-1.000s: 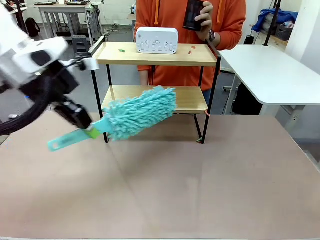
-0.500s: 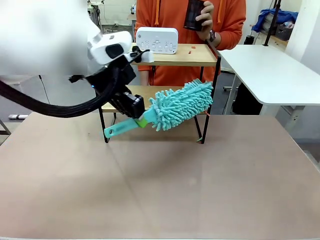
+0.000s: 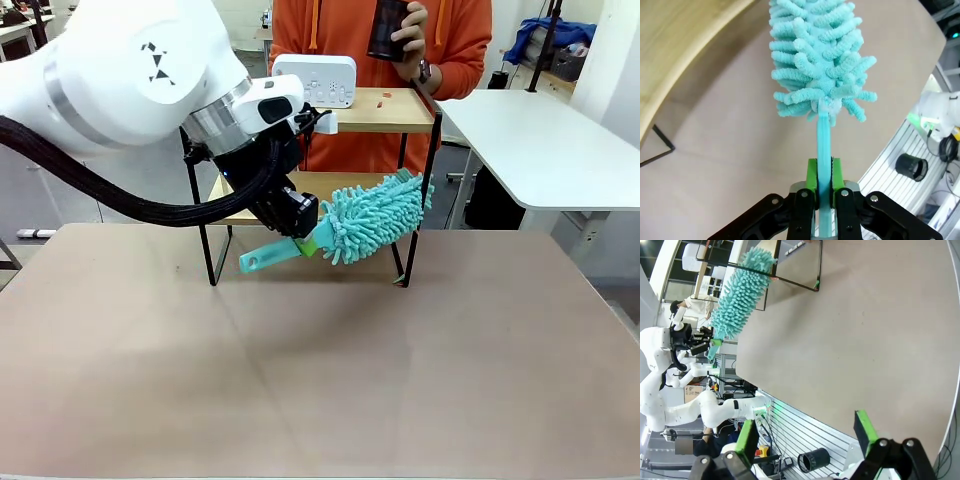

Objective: Clean the shelf.
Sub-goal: Clean the specific tier of the Shelf with the Duster once objects are removed.

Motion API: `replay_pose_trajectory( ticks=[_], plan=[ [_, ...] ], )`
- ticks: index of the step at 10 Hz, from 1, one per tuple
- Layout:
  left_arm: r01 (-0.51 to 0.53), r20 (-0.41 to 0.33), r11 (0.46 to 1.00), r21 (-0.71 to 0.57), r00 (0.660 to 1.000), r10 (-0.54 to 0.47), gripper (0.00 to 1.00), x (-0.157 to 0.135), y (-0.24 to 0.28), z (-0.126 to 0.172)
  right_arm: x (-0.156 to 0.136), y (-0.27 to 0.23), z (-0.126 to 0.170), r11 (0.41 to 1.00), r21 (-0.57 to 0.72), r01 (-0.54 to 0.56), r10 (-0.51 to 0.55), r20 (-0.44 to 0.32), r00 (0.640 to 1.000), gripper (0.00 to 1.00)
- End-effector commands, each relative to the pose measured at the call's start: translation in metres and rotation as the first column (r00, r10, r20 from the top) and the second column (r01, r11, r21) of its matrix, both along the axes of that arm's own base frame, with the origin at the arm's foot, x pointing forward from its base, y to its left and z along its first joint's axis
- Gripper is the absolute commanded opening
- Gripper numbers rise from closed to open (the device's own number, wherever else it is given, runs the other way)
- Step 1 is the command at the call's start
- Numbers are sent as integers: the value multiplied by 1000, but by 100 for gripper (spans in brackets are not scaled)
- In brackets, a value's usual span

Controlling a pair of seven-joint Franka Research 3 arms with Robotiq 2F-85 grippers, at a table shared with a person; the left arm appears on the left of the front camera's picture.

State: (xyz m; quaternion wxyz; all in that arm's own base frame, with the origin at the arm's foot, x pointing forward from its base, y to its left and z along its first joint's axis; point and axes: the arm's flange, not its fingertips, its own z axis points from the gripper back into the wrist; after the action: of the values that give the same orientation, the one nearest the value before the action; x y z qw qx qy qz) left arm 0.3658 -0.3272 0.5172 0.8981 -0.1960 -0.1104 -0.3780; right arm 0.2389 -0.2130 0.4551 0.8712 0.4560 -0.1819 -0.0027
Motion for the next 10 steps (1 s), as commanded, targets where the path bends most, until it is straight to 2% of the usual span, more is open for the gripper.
replay_pose_trajectory(
  ticks=[1, 4, 5, 6, 8, 9, 10],
  plan=[
    [74, -27, 996, 56, 997, -73, 12, -5, 0, 4, 2, 1, 2, 1000, 18, -5, 4, 35, 999, 100],
    [79, -41, 990, 117, 996, -75, 12, -13, 15, 4, 2, 1, 2, 1000, 18, -5, 4, 35, 999, 100],
    [140, -64, 982, 130, 989, -132, 12, -22, 22, 5, 2, 1, 2, 1000, 18, -5, 4, 35, 999, 100],
    [283, -107, 950, 132, 957, -270, 12, -34, 29, 4, 2, 1, 2, 1000, 18, -5, 4, 35, 999, 100],
    [454, -169, 879, 146, 887, -430, 12, -45, 41, 0, 2, 1, 2, 1000, 18, -5, 4, 35, 999, 100],
    [410, -149, 898, 160, 909, -389, 12, -44, 47, 1, 2, 1, 2, 1000, 18, -5, 4, 35, 999, 100],
    [398, -139, 905, 152, 915, -379, 12, -43, 51, 2, 2, 1, 2, 1000, 18, -5, 4, 35, 999, 100]
  ],
)
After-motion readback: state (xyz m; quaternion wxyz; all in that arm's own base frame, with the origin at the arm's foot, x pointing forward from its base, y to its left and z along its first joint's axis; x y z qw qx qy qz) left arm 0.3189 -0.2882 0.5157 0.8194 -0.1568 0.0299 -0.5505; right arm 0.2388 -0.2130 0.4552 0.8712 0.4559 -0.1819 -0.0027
